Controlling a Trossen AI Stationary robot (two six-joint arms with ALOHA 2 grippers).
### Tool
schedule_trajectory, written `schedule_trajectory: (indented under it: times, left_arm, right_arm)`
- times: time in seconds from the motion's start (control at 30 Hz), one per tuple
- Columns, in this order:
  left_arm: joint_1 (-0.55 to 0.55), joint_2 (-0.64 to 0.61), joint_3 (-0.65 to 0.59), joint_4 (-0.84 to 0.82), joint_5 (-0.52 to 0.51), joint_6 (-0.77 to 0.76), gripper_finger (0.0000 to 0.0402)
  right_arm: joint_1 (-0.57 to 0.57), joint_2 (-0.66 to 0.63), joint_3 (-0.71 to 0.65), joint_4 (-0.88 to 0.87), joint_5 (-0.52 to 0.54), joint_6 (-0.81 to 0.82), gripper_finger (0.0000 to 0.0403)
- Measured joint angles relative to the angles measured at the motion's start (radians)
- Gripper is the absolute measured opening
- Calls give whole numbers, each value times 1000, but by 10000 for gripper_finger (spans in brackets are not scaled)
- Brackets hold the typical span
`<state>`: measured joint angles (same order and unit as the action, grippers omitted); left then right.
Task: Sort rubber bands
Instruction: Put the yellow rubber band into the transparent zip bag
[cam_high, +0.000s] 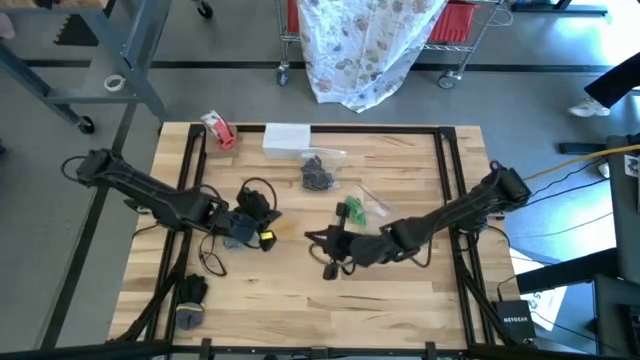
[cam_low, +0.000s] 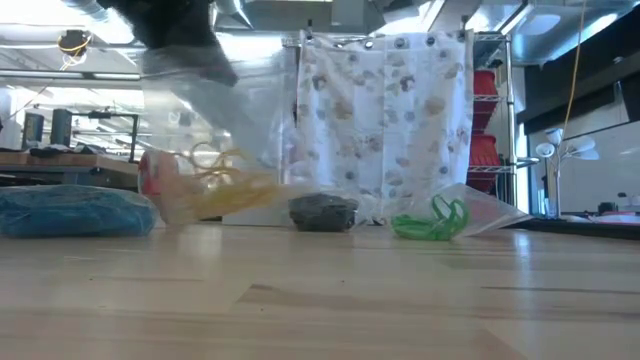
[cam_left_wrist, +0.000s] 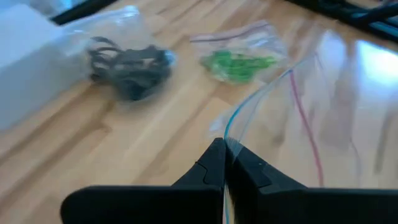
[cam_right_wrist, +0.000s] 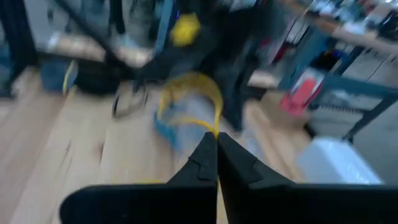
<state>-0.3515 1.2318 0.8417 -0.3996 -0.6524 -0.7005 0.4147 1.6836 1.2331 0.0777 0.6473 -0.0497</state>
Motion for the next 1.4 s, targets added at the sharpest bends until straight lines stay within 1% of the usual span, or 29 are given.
schedule_trajectory:
  times: [0.13, 0.23, 0.33, 0.43, 0.6, 0.67, 0.8, 0.97, 1.17, 1.27, 1.33, 1.4]
  left_arm:
    - [-14, 40, 0, 122, 16, 10, 1]
    - [-24, 55, 0, 199, 20, 37, 1]
    - [-24, 62, 0, 239, 25, 54, 1]
    - [-24, 62, 0, 240, 25, 50, 1]
    - [-20, 62, 0, 251, 24, 53, 1]
    - [-20, 62, 0, 257, 24, 54, 1]
    - [-20, 62, 0, 261, 24, 54, 1]
    - [-19, 62, 0, 275, 23, 48, 1]
    - [-15, 62, 1, 275, 21, 48, 1]
    - [-15, 62, 1, 274, 21, 47, 1]
    - [-14, 62, 1, 269, 21, 50, 1]
    - [-14, 62, 1, 266, 21, 53, 1]
  right_arm:
    - [-22, -3, 0, 132, -13, -92, 1]
    - [-47, 5, 0, 164, -37, -110, 1]
    - [-73, 6, 0, 166, -38, -112, 1]
    - [-92, 6, 0, 211, -44, -113, 1]
    - [-126, 6, 0, 273, -169, -114, 1]
    - [-136, 6, 0, 270, -196, -114, 1]
    - [-135, 8, 0, 216, -195, -113, 1]
    - [-133, 41, 0, 205, -203, -113, 1]
    - [-133, 60, -1, 143, -208, -110, 1]
    - [-133, 60, 0, 113, -239, -56, 2]
    - [-133, 60, 0, 84, -250, -35, 13]
    - [-133, 60, 0, 65, -249, -33, 36]
